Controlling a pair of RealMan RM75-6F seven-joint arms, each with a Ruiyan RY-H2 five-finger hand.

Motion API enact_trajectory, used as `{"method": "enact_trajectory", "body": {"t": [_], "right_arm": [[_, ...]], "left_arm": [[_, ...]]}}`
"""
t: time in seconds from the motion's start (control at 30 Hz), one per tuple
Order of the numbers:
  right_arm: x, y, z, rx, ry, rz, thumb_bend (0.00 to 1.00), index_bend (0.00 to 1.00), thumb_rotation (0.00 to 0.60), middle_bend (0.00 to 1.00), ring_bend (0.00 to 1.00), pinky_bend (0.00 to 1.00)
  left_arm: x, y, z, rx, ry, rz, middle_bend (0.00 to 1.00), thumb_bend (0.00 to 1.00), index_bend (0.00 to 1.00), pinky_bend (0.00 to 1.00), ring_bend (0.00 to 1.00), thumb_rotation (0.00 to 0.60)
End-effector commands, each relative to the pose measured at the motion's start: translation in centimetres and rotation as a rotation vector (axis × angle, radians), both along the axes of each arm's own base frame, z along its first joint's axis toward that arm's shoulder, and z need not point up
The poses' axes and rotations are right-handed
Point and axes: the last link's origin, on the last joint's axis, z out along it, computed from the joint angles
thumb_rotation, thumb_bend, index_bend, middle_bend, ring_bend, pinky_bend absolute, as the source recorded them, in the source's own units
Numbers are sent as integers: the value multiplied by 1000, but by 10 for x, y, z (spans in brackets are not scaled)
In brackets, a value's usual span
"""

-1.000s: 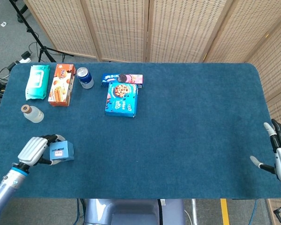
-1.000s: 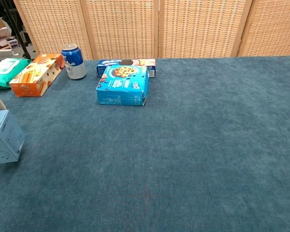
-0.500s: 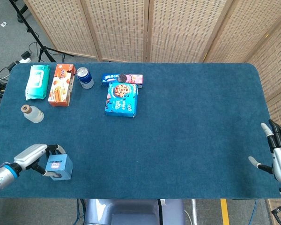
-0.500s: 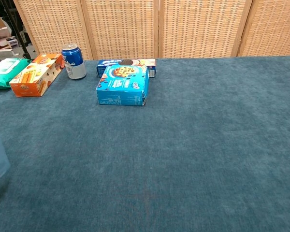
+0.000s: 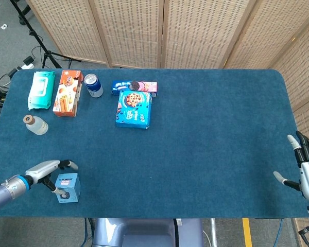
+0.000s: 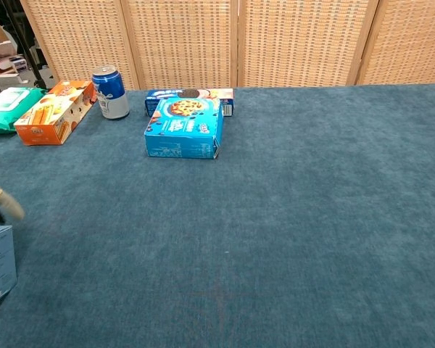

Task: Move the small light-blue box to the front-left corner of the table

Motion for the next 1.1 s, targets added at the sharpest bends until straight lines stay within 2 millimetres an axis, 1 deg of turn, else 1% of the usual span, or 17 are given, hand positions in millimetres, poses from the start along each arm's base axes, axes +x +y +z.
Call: {"method": "enact_trajectory", "body": {"t": [0.03,0.1,0.13,0.2,0.37,0.47,0.63,0.73,0.87,0.97,1.1], "right_arm": [[0,0,0,-1,-1,1,0,0,600,0,0,0],[0,0,1,-2,-3,1,0,0,600,0,0,0],[0,0,1,-3,-4,1,0,0,600,0,0,0],[0,0,1,-2,-5,1,0,0,600,0,0,0],[0,1,1,-1,-4,4,0,0,600,0,0,0],[1,1,1,-2,-4,5,0,0,600,0,0,0],[1,1,2,-5,-7,5,0,0,600,0,0,0],[1,2,2,-5,-8,6,0,0,600,0,0,0],[1,2,3,-7,-12,9,0,0,600,0,0,0],[0,2,5,-11,-19,8,0,0,600,0,0,0],[-1,2,6,-12,-23,8,0,0,600,0,0,0]], "left_arm": [[2,5,5,86,-45,-7,0,138,0,0,0,600],[5,7,13,157,-89,-27,0,138,0,0,0,600],[7,8,21,206,-111,-46,0,137,0,0,0,600],[7,6,31,258,-122,-76,0,137,0,0,0,600],[4,-1,45,290,-87,-118,0,137,0,0,0,600],[2,-9,46,282,-49,-142,0,136,0,0,0,600],[-2,-27,37,265,30,-192,0,121,0,0,0,600],[-4,-38,24,287,65,-203,0,114,0,0,0,600],[-7,-43,8,304,81,-198,0,116,0,0,0,600],[-12,-43,-6,322,103,-192,0,117,0,0,0,600],[-14,-41,-17,339,110,-194,0,120,0,1,0,600]]}}
